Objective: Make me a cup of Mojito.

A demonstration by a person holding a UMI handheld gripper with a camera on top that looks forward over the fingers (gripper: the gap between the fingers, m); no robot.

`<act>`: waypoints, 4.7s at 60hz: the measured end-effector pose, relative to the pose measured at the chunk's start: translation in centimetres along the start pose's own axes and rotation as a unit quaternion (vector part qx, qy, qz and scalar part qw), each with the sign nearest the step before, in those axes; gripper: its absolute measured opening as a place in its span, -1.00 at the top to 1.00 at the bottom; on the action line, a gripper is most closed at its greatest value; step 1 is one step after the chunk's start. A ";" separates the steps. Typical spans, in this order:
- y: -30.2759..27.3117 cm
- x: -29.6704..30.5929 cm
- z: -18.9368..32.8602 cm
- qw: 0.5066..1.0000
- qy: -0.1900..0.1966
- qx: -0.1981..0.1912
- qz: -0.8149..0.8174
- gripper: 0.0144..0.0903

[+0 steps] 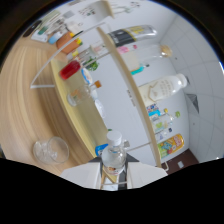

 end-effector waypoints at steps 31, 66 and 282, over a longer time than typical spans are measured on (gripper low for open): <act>10.1 -10.8 4.2 0.857 -0.123 -0.054 0.497 0.48; 13.9 -18.0 5.4 0.826 -0.175 -0.119 0.522 0.45; -14.0 -10.2 -5.2 0.819 -0.119 0.021 0.561 0.04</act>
